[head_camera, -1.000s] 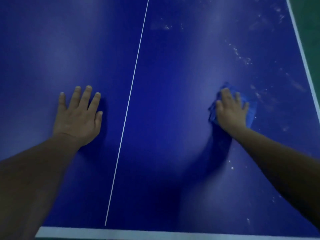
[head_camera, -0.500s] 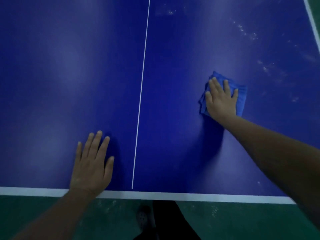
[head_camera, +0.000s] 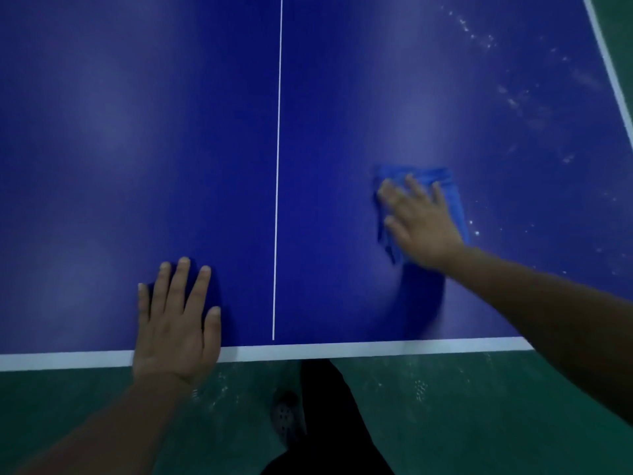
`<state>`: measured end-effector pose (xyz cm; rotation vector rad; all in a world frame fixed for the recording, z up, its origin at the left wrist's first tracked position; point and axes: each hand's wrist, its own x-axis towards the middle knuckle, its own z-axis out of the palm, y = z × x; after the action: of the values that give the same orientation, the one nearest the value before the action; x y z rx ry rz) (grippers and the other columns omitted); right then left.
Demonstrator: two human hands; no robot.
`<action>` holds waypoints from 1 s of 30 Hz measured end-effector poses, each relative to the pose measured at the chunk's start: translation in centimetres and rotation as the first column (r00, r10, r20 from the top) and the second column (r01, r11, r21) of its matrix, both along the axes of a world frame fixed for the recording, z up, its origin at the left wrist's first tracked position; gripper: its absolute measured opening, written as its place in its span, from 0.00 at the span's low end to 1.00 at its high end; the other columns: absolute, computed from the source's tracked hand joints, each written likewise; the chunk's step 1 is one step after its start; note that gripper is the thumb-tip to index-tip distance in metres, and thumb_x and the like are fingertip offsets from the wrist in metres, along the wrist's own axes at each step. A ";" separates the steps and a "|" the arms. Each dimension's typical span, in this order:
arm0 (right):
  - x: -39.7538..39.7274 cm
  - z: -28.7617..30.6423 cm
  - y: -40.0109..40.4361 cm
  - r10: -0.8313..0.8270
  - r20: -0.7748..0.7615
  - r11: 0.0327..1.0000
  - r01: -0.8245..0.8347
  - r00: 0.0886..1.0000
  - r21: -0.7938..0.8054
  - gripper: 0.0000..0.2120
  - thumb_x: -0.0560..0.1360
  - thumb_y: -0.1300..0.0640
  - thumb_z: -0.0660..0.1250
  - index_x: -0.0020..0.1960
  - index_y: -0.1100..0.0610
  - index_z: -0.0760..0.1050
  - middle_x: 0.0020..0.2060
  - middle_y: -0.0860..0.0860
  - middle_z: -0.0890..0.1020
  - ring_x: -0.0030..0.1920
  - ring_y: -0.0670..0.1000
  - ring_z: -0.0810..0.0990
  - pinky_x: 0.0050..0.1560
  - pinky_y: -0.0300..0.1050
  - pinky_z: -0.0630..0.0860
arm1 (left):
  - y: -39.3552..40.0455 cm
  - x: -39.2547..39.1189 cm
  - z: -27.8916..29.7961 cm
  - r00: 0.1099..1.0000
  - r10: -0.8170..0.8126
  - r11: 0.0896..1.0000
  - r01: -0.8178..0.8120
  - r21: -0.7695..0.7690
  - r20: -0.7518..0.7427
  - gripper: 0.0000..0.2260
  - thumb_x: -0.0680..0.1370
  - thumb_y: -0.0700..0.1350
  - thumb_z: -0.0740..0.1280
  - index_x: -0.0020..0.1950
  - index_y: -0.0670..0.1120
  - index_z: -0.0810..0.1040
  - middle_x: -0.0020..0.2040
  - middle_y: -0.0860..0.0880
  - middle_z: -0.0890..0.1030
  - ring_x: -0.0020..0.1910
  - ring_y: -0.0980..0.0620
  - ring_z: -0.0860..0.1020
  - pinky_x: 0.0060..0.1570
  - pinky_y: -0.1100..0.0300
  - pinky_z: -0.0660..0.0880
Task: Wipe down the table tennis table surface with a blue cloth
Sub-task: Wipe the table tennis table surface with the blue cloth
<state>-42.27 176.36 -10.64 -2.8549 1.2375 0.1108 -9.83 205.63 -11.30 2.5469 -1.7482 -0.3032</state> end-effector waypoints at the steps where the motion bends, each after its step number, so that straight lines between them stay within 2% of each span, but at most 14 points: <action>1: 0.6 0.4 -1.5 -0.262 0.038 0.964 0.261 0.964 0.047 0.28 0.82 0.44 0.48 0.80 0.49 0.55 0.79 0.48 0.62 0.79 0.58 0.56 0.74 0.72 0.51 | 0.0 0.0 0.0 1.000 -0.004 1.000 0.004 0.001 0.007 0.29 0.82 0.56 0.46 0.81 0.45 0.59 0.81 0.43 0.56 0.81 0.42 0.50 0.78 0.39 0.46; 3: 3.4 0.8 -2.0 -0.626 0.084 0.779 0.615 0.776 0.121 0.27 0.83 0.45 0.47 0.81 0.49 0.55 0.80 0.45 0.56 0.80 0.57 0.50 0.75 0.71 0.46 | 0.1 0.1 -0.2 1.000 -0.007 1.000 0.007 0.004 0.007 0.29 0.82 0.56 0.46 0.81 0.45 0.59 0.81 0.43 0.56 0.81 0.42 0.49 0.78 0.40 0.45; 5: 7.7 0.1 1.2 -0.607 0.111 0.793 0.609 0.787 0.018 0.28 0.82 0.47 0.46 0.79 0.51 0.60 0.80 0.47 0.59 0.80 0.60 0.54 0.73 0.74 0.48 | 0.1 0.1 -0.2 1.000 -0.002 1.000 0.002 -0.007 -0.003 0.29 0.82 0.56 0.46 0.81 0.45 0.59 0.82 0.43 0.56 0.81 0.43 0.49 0.78 0.40 0.44; 8: 11.9 -0.5 11.4 -0.078 0.059 0.996 0.075 0.995 0.046 0.30 0.81 0.44 0.42 0.80 0.51 0.59 0.79 0.47 0.61 0.80 0.59 0.54 0.75 0.71 0.46 | 0.1 0.1 -0.3 1.000 -0.007 1.000 0.007 -0.013 -0.007 0.29 0.82 0.57 0.45 0.81 0.46 0.59 0.82 0.43 0.55 0.81 0.43 0.47 0.78 0.41 0.44; 11: 7.2 -0.1 14.8 0.218 0.065 0.971 -0.223 0.974 0.086 0.27 0.82 0.43 0.49 0.79 0.50 0.60 0.78 0.46 0.63 0.80 0.56 0.56 0.76 0.68 0.48 | 0.1 0.1 -0.3 1.000 -0.009 1.000 0.009 -0.013 -0.009 0.30 0.82 0.57 0.45 0.81 0.45 0.58 0.82 0.43 0.55 0.81 0.43 0.47 0.78 0.40 0.44; 12: 4.6 -0.2 13.4 0.149 0.073 0.987 -0.153 0.986 0.051 0.27 0.82 0.44 0.51 0.79 0.50 0.62 0.77 0.47 0.65 0.79 0.57 0.59 0.75 0.70 0.51 | 0.1 0.1 -0.3 1.000 -0.013 1.000 0.013 -0.015 -0.003 0.30 0.82 0.57 0.45 0.81 0.45 0.58 0.82 0.42 0.54 0.81 0.43 0.47 0.78 0.39 0.43; 14: -1.0 -0.5 9.1 -0.228 0.097 0.974 0.227 0.969 0.019 0.27 0.81 0.47 0.52 0.78 0.52 0.64 0.77 0.50 0.67 0.78 0.59 0.61 0.73 0.73 0.55 | 0.1 0.2 -0.5 1.000 -0.017 1.000 0.017 -0.025 0.008 0.29 0.82 0.56 0.45 0.81 0.45 0.57 0.82 0.43 0.53 0.81 0.43 0.46 0.77 0.38 0.42; 16: -6.0 0.4 4.5 -0.647 0.085 0.763 0.645 0.758 0.052 0.27 0.82 0.47 0.49 0.80 0.51 0.58 0.79 0.48 0.60 0.80 0.58 0.55 0.74 0.73 0.49 | 0.1 0.2 -0.6 1.000 -0.019 0.999 0.019 -0.026 0.013 0.29 0.82 0.56 0.45 0.81 0.45 0.56 0.82 0.43 0.52 0.81 0.43 0.45 0.77 0.39 0.42; 19: -7.0 1.3 0.7 -0.895 0.075 0.446 0.879 0.440 0.167 0.28 0.83 0.46 0.45 0.82 0.52 0.51 0.81 0.46 0.51 0.81 0.57 0.46 0.75 0.72 0.43 | 0.1 0.3 -0.7 0.999 -0.032 0.999 0.032 -0.023 0.025 0.29 0.82 0.56 0.45 0.81 0.45 0.58 0.82 0.43 0.54 0.81 0.43 0.47 0.77 0.40 0.42; 20: -5.6 1.0 0.7 -0.893 0.082 0.451 0.879 0.443 0.157 0.28 0.84 0.46 0.45 0.82 0.53 0.51 0.81 0.47 0.52 0.81 0.58 0.47 0.75 0.72 0.44 | 0.1 0.3 -0.7 0.999 -0.037 0.999 0.037 -0.025 0.022 0.29 0.82 0.56 0.45 0.81 0.45 0.58 0.82 0.43 0.55 0.81 0.42 0.47 0.77 0.40 0.42; 22: -1.4 0.1 2.9 -0.745 0.119 0.663 0.748 0.656 0.029 0.27 0.83 0.48 0.47 0.80 0.55 0.57 0.80 0.50 0.59 0.79 0.62 0.54 0.73 0.75 0.50 | 0.1 0.3 -0.6 0.999 -0.033 0.999 0.034 -0.035 0.008 0.29 0.82 0.56 0.46 0.81 0.46 0.54 0.82 0.43 0.53 0.81 0.43 0.46 0.77 0.40 0.41; 25: 3.9 -0.6 11.8 -0.211 0.025 0.977 0.211 0.977 -0.017 0.27 0.82 0.48 0.48 0.79 0.55 0.62 0.78 0.51 0.65 0.78 0.62 0.60 0.72 0.74 0.56 | 0.2 0.0 -0.5 0.999 -0.031 0.998 0.031 -0.046 0.010 0.29 0.82 0.56 0.46 0.81 0.47 0.50 0.82 0.43 0.51 0.81 0.43 0.45 0.77 0.38 0.42; 28: 1.2 0.1 15.7 0.262 -0.033 0.964 -0.260 0.964 0.061 0.26 0.83 0.46 0.50 0.80 0.52 0.58 0.78 0.48 0.64 0.79 0.57 0.57 0.76 0.67 0.51 | 0.1 0.1 -0.4 0.999 -0.038 0.998 0.038 -0.041 0.007 0.28 0.82 0.56 0.46 0.81 0.47 0.57 0.82 0.43 0.55 0.81 0.41 0.47 0.78 0.40 0.41; 30: -2.3 -0.3 12.3 0.158 -0.061 0.987 -0.156 0.986 0.025 0.27 0.81 0.46 0.51 0.79 0.50 0.57 0.76 0.50 0.67 0.78 0.58 0.60 0.74 0.68 0.55 | 0.1 0.2 -0.3 0.999 -0.047 0.998 0.047 -0.032 -0.001 0.28 0.82 0.56 0.45 0.80 0.47 0.60 0.81 0.42 0.57 0.81 0.41 0.49 0.78 0.41 0.40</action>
<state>-44.53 188.64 -10.93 -2.9491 1.0123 0.2161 -9.62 205.69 -11.56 2.4859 -1.8000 -0.2762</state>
